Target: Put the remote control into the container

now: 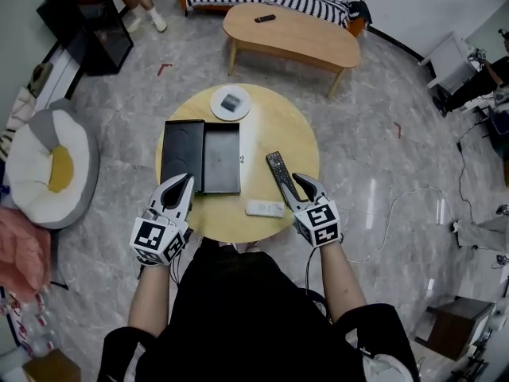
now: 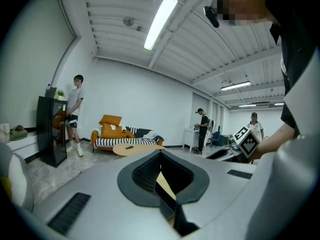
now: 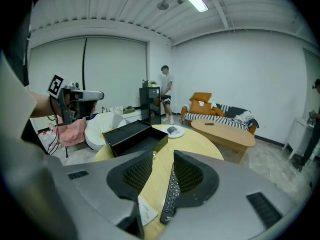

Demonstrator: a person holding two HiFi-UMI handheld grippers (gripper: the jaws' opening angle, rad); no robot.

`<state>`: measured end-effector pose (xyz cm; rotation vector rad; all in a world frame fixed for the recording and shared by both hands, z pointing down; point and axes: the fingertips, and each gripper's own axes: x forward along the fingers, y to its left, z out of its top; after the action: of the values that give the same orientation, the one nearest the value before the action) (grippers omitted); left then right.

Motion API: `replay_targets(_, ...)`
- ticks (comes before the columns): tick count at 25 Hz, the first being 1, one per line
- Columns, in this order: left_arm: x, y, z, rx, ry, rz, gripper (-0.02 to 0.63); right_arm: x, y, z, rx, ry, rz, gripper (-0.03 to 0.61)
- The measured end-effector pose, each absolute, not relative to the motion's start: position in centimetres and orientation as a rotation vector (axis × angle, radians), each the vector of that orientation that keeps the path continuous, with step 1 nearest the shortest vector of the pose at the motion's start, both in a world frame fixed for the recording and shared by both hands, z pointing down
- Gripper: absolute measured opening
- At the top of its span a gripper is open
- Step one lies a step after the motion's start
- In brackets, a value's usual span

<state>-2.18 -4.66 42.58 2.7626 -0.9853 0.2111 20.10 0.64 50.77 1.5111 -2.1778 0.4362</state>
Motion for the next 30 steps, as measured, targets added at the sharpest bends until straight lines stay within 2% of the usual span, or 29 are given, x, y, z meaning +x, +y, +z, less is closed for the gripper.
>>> replay_targets(2,-2.2,-4.5,42.8,2.764,-0.978,0.228,0.006,21.2,0.5,53.0,1.527,-2.104,0.531,0.162)
replay_targets(12,-4.2,-5.4,44.8,2.733,-0.976,0.308,0.007,22.9,-1.1,61.9,1.461,-1.853,0.712,0.260)
replay_targets(30,-4.0,-8.0,48.9,2.658,-0.855,0.382,0.008,23.7,-1.6,68.9,1.372,-1.656,0.917,0.276)
